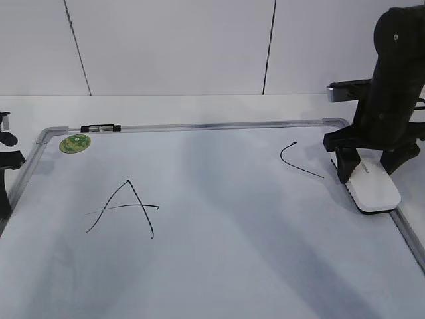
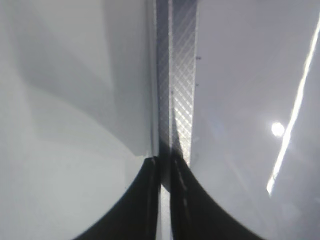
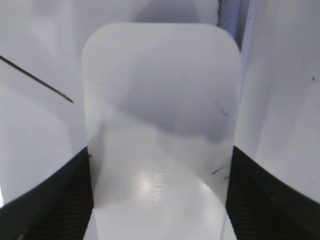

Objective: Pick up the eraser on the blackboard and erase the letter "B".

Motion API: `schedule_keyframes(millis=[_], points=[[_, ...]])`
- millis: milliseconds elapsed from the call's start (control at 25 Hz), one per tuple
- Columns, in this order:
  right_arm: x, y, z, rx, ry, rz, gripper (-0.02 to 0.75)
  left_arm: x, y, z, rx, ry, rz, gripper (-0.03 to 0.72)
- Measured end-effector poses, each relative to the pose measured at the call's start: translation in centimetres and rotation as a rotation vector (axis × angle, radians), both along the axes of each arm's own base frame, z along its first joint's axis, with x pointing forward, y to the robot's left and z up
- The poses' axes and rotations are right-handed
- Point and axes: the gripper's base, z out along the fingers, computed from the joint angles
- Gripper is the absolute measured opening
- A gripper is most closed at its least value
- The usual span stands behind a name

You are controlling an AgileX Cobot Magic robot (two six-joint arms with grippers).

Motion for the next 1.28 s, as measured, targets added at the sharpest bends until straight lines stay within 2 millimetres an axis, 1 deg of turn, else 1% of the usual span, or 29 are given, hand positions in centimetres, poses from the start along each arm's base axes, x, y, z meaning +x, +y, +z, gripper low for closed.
schedule_keyframes(millis=[1280], points=[[-0.17, 0.18, -0.01, 0.020, 0.018, -0.011, 0.594, 0.00, -0.01, 0.00, -0.001, 0.000, 0.001, 0.021]])
